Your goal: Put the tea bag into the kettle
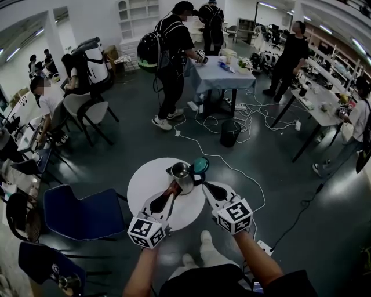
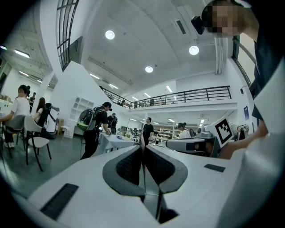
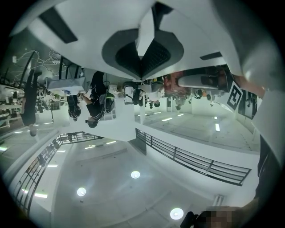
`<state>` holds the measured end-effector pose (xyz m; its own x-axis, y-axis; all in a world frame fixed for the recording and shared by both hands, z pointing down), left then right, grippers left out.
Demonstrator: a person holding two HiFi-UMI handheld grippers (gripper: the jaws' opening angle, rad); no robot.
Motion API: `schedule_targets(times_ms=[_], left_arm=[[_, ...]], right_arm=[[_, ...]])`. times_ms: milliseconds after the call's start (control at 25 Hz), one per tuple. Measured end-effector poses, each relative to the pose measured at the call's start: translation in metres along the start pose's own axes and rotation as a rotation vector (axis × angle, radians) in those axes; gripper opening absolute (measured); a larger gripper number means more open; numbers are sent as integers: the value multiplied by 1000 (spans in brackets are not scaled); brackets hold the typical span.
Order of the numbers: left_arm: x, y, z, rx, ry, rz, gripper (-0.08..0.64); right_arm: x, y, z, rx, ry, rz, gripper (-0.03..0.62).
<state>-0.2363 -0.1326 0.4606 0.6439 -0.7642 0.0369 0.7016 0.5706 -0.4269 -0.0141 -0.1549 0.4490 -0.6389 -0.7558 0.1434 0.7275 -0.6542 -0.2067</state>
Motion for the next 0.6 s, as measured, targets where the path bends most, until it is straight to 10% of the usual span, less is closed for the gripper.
schedule_targets(times_ms=[600], left_arm=[[99, -48, 7, 27, -105, -74, 37]], right_arm=[[56, 89, 27, 18, -21, -50, 17]])
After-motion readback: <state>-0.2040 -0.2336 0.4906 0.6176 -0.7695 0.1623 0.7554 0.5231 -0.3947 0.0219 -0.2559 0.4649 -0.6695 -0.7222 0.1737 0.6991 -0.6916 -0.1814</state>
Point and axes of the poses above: the fingertips, and each gripper's own axes: x forward along the fingers, y to its right, z out of its underside, the point moved 9 cm from there along -x, backward along the fingers, and after that the axes turned 15 degrees about -x, right-handed, at the moved point
